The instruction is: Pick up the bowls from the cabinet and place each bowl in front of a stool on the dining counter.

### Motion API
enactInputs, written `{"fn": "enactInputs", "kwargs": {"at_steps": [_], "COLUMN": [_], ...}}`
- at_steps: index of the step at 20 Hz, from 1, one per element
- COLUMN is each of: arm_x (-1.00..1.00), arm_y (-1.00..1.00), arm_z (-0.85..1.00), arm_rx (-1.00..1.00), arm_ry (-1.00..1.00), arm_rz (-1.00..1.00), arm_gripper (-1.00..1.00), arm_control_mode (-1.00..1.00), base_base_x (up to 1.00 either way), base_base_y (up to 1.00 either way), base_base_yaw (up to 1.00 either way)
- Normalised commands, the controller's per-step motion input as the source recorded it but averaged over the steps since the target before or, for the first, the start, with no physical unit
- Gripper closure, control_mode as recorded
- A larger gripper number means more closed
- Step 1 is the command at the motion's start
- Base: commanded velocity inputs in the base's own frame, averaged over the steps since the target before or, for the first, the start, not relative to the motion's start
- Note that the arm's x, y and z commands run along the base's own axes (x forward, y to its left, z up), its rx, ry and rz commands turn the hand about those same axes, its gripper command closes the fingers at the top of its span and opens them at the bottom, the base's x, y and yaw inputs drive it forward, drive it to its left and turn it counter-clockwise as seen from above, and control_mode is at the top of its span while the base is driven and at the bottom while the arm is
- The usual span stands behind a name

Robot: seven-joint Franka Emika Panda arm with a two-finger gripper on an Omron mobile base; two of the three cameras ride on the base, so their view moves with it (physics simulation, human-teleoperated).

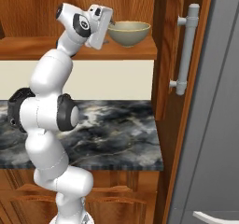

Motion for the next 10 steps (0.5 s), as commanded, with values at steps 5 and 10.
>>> {"fn": "enactInputs", "kwargs": {"at_steps": [5,10], "arm_x": [0.41,0.28], "arm_y": [-0.17,-0.1], "arm_z": [-0.09,-0.02], "arm_rx": [0.0,0.0], "arm_ry": [0.0,0.0], "arm_rz": [0.01,0.03], "arm_gripper": [-1.0,-1.0], "arm_control_mode": [-1.0,-1.0], "base_base_x": [0.0,0.0], "base_base_y": [0.0,0.0], "base_base_yaw": [0.0,0.0]}}
